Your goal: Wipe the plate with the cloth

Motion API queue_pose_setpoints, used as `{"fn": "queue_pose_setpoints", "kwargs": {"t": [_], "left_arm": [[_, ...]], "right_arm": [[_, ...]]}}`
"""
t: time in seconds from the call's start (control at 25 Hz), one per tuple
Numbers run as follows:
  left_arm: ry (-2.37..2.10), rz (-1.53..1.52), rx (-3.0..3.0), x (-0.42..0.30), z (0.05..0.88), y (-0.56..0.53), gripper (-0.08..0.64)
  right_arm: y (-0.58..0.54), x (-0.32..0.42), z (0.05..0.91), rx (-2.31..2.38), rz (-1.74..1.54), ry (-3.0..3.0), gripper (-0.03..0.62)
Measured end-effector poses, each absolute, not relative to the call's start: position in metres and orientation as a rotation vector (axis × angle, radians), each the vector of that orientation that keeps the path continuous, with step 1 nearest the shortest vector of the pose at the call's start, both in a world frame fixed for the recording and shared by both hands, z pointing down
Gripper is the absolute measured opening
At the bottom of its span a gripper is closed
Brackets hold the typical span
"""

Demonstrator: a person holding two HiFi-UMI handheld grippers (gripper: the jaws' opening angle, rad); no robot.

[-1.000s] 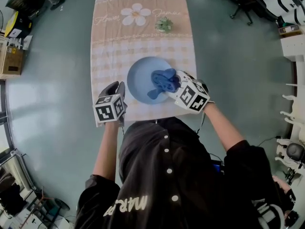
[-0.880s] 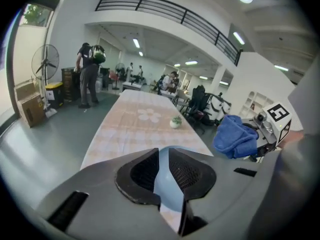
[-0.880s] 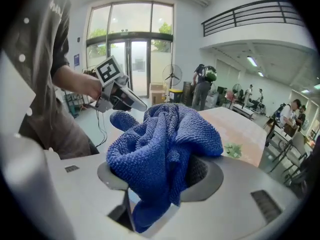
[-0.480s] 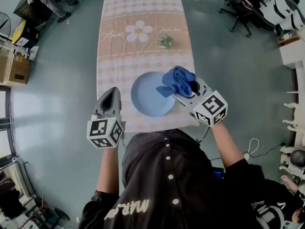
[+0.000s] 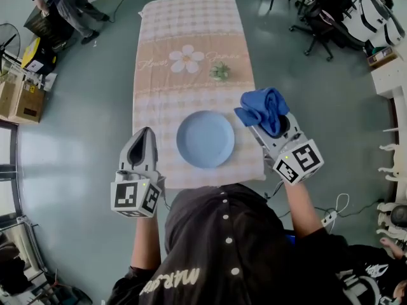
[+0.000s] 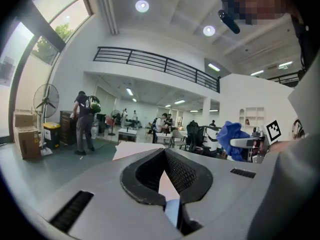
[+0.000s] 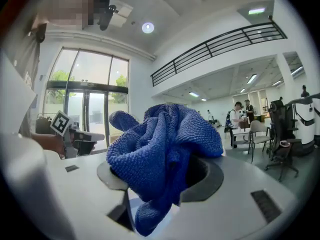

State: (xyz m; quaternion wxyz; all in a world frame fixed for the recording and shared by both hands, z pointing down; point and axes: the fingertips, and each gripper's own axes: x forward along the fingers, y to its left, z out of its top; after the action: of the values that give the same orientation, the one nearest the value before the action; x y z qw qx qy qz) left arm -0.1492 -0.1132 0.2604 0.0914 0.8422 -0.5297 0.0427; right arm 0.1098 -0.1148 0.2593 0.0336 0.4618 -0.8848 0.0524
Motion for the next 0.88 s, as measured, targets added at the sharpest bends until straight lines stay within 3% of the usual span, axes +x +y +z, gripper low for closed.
{"fn": "queue_pose_setpoints", "kwargs": {"t": [0.4, 0.88], "left_arm": [[-1.78, -0.024, 2.527, -0.174, 0.211, -0.098, 0.017], [-1.929, -0.014, 2.526, -0.204, 0.196, -0.101, 0.017]], "right_arm": [[-0.104, 0.159, 0.198, 1.699, -0.087, -2.685, 0.235], [-0.091, 0.193, 0.199, 1.821, -0.136, -2.596, 0.233]]}}
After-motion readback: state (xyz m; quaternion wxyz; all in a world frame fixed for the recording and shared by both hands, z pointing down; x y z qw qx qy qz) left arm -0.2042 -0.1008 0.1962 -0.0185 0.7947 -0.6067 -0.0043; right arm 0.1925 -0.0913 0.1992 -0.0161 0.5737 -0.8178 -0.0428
